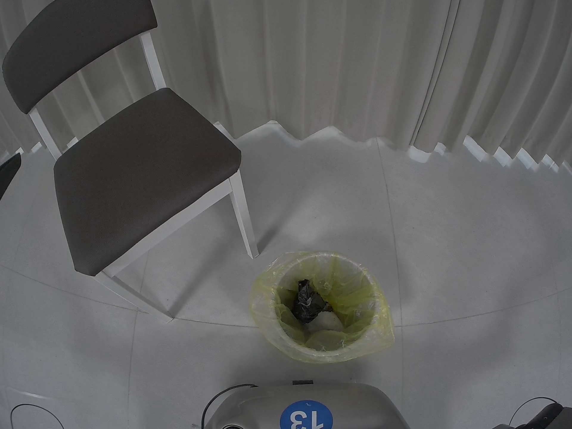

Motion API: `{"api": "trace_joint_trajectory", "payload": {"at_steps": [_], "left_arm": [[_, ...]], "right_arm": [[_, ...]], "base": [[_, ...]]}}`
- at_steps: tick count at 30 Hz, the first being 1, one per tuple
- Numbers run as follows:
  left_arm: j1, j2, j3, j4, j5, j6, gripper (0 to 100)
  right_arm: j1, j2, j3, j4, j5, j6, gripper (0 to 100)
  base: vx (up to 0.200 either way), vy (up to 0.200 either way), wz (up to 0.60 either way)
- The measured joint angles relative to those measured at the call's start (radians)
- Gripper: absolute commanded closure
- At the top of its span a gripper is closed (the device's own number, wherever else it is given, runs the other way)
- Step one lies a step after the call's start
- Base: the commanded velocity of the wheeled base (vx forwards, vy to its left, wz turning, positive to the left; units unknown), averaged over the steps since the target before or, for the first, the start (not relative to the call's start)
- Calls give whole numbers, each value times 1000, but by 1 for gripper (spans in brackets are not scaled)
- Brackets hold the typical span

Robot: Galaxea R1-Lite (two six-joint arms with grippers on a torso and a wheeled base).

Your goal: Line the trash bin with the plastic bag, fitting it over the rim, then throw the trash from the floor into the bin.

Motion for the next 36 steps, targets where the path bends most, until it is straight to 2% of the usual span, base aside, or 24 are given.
{"api": "trace_joint_trajectory", "payload": {"at_steps": [7,15,19,28,36], "left_arm": [[-1,46,-9,31,-1,-43,0],[7,80,1,32,-8,-160,0],[48,84,23,31,-11,-211,0],[78,15,62,43,-36,-222,0],[73,-73,65,111,-39,-223,0]], "right_arm": [[3,111,-81,123,23,-24,0],[-20,181,-92,118,14,-24,0],[-36,193,-98,112,21,-30,0],[-64,142,-101,119,32,-41,0],[-60,19,-58,124,49,-28,0]], "base": [[0,0,0],[0,0,0],[0,0,0],[0,0,0],[0,0,0]]}}
